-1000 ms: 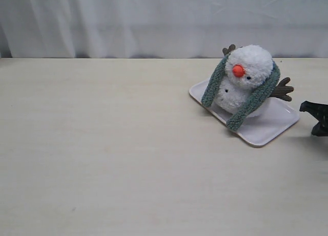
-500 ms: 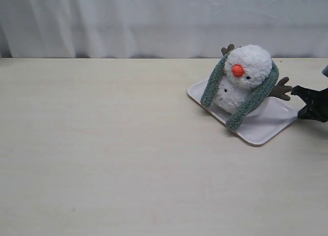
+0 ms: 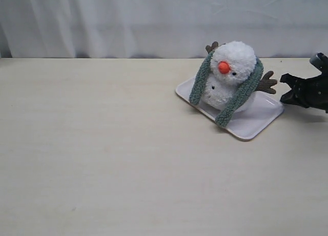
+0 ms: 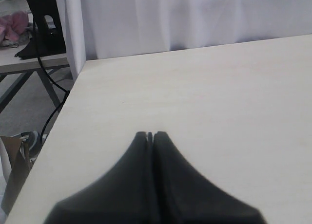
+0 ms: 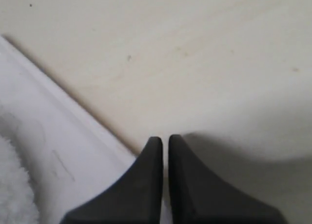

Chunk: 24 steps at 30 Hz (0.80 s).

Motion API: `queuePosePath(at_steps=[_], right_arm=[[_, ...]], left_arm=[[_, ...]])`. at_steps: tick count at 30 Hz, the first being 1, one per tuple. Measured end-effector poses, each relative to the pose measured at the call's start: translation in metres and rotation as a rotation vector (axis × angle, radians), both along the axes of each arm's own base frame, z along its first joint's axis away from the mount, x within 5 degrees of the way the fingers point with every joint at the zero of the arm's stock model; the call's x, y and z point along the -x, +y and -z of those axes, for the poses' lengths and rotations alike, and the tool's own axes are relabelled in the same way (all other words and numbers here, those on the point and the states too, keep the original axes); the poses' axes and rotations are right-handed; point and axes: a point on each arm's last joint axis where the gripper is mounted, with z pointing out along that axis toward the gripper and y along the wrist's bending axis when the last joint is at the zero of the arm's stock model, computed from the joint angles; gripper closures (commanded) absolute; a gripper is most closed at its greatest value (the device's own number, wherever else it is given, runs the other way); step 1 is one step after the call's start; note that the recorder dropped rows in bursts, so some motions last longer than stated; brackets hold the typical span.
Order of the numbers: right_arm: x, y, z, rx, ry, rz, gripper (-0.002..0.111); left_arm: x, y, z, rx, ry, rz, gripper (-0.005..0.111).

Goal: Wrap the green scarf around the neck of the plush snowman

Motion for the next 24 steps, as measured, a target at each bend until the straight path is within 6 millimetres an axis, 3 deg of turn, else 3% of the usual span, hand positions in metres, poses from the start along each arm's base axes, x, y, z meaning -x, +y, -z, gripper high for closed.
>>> queuePosePath(at_steps=[5,10,15,16,18,21,24], right_arm=[[-0.016,0.020,-0.014,-0.034,-0.051,-0.148,0.104],[-0.022,0.030,-0.045,-0.081,-0.116,-0.286,0.104],[-0.015,0.034,-0.094,-0.013,-0.203,-0.353,0.104],[-0.008,0.033,-0.114,0.048,-0.238,-0.334,0.104],[0.001,0.030,-0.137,0.130,-0.288,-0.270,0.104],[0.007,0.022,-0.142,0.197,-0.308,-0.145,0.104],[0.000,0.012,-0.109,0.220,-0.249,-0.043,0.104]], left_arm=[[0.000,0.000,0.000,0.000,0.000,0.000,0.107],[0.000,0.000,0.000,0.000,0.000,0.000,0.107],[0.000,0.000,0.000,0.000,0.000,0.000,0.107],[0.000,0.000,0.000,0.000,0.000,0.000,0.107],[0.000,0.000,0.000,0.000,0.000,0.000,0.107],[0.000,0.000,0.000,0.000,0.000,0.000,0.107],[0.000,0.000,0.000,0.000,0.000,0.000,0.107]])
